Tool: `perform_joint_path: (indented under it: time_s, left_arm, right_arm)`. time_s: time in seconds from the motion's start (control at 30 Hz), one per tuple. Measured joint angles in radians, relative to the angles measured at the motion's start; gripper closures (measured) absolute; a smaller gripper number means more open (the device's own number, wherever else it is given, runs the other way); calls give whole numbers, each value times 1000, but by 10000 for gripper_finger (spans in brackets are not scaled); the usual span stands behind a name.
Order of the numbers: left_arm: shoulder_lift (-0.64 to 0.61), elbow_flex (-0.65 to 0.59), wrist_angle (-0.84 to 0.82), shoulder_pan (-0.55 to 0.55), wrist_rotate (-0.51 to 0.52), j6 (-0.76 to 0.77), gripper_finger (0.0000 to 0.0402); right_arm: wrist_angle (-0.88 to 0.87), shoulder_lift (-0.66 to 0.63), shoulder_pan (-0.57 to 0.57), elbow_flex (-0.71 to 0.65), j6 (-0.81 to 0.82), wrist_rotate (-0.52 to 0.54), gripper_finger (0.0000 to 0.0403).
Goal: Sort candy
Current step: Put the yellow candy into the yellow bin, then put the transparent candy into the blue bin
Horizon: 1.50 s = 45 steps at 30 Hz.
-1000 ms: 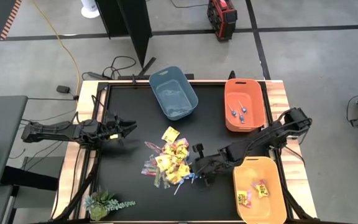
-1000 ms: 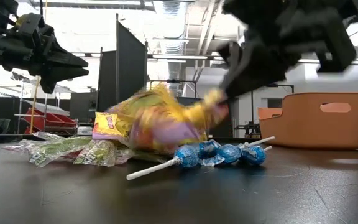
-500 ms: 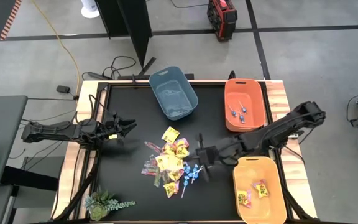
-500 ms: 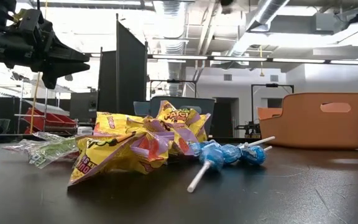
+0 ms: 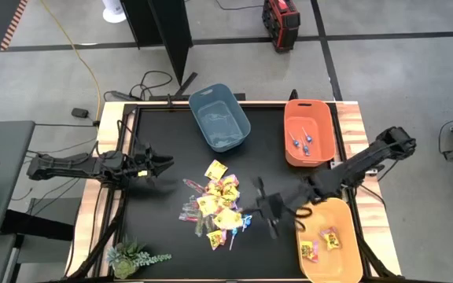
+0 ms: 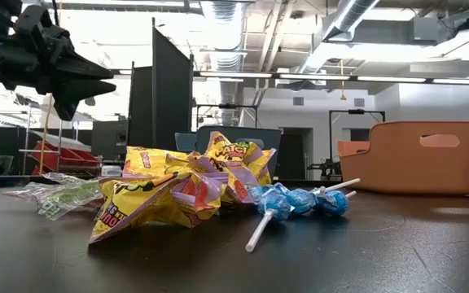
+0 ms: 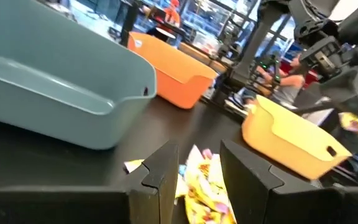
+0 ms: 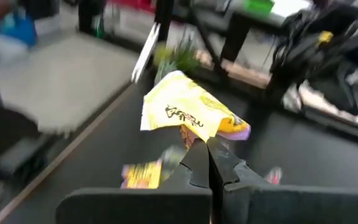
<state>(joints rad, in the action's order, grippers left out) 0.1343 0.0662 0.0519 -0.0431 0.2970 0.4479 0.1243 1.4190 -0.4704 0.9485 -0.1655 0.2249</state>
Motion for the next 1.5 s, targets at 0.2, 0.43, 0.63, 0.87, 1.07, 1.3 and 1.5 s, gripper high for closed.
perform_joint_path:
  time_s: [0.2,0.43,0.63,0.87,1.07,1.3,1.5]
  left_arm:
    - [73,0,14,-32,-3,36,286]
    - [255,1,87,-66,3,36,286]
    - [386,2,150,-92,-28,33,286]
    - [478,2,236,-122,-47,-92,286]
    - [548,2,285,-133,-111,-292,283]
    - [611,4,281,-133,-111,-308,227]
    - [723,119,167,-133,-84,-329,172]
  right_arm:
    - [-243,-93,-178,4,98,172,403]
    - [-752,-210,-455,79,570,386,403]
    - [-1136,-228,-659,129,1126,398,403]
    - [-1385,-161,-785,129,1644,234,403]
    - [-1498,-96,-799,129,1830,166,376]
    - [-1506,-64,-792,129,1843,160,244]
    - [-1524,-65,-776,129,1835,160,149]
